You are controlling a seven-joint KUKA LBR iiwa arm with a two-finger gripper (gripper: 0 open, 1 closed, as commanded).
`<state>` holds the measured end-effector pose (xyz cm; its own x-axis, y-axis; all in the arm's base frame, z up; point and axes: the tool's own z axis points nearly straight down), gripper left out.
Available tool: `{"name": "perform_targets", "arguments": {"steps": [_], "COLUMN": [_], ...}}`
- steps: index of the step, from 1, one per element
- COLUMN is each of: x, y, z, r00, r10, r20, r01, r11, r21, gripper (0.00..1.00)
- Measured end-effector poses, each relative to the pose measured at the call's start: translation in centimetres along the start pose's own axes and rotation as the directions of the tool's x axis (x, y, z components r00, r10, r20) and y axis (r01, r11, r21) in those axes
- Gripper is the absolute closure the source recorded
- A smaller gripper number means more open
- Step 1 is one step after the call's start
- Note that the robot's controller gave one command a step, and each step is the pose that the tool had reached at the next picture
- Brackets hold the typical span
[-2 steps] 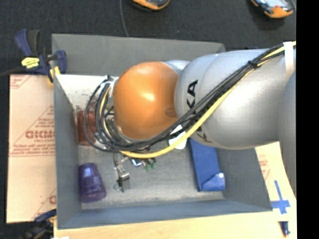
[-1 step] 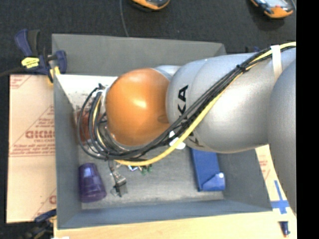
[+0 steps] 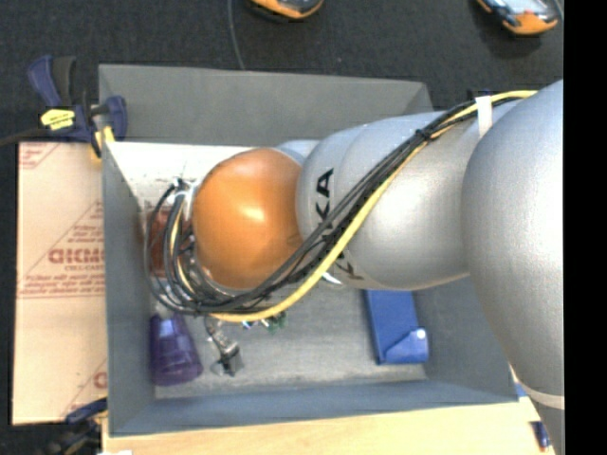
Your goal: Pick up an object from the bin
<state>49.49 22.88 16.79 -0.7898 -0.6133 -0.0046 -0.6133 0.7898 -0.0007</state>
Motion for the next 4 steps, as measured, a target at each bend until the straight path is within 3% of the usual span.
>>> {"name": "perform_targets", "arguments": {"steps": [1,2,3,4], "x": [0.7,-0.1,0.4,2.4], "y": [0.8,0.5,1.1,-2.2], "z": [5.1,8.3,8.6,7.0], "r00": [0.991,0.931,0.914,0.963], "r10": [-0.137,-0.366,-0.405,-0.268], "r20": [0.005,0.005,0.003,0.003], "r01": [0.137,0.366,0.405,0.268], "r11": [0.991,0.931,0.914,0.963], "r21": [0.0,0.003,0.001,-0.001], "gripper": [0.0,0.0,0.0,0.0]}}
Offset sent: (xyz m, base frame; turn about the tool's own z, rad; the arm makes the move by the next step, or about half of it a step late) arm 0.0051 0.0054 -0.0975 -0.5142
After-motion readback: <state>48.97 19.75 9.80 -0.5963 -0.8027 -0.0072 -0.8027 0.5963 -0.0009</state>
